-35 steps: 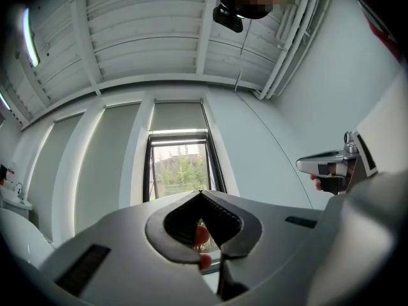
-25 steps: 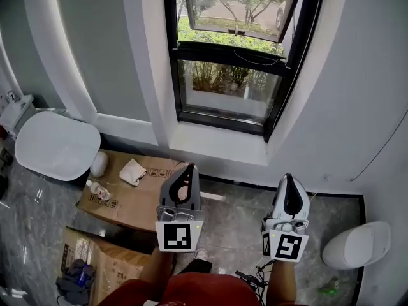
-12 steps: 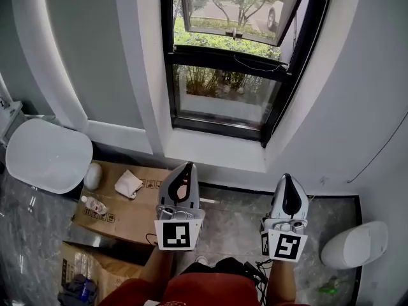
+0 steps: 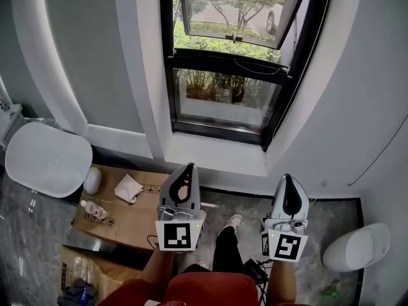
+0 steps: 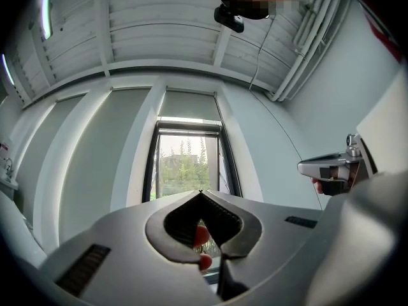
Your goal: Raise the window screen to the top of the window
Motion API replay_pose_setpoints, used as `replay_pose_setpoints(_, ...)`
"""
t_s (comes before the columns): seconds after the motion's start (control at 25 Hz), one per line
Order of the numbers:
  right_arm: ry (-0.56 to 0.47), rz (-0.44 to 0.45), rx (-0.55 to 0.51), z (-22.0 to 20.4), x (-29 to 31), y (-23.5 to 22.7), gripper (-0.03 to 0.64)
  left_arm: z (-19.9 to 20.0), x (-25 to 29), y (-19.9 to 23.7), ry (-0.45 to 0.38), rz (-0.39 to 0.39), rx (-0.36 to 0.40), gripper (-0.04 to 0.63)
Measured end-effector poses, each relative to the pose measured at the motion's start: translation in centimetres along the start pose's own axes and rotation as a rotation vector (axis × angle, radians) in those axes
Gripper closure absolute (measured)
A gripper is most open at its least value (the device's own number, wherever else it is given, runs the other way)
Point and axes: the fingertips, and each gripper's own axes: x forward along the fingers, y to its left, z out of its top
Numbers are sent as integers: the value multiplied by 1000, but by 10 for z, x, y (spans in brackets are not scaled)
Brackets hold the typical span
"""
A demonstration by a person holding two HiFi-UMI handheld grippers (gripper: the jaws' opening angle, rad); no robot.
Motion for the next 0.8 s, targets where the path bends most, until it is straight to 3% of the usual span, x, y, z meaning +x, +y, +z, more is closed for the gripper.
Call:
replay_pose_setpoints(0.44,-15,15,32,-27,43,-9,606,-8,43,4,-1,13,39,591)
replay_pose_setpoints(0.8,7,13,46,-72,114,-38,606,-34,125,5,24,13,52,591)
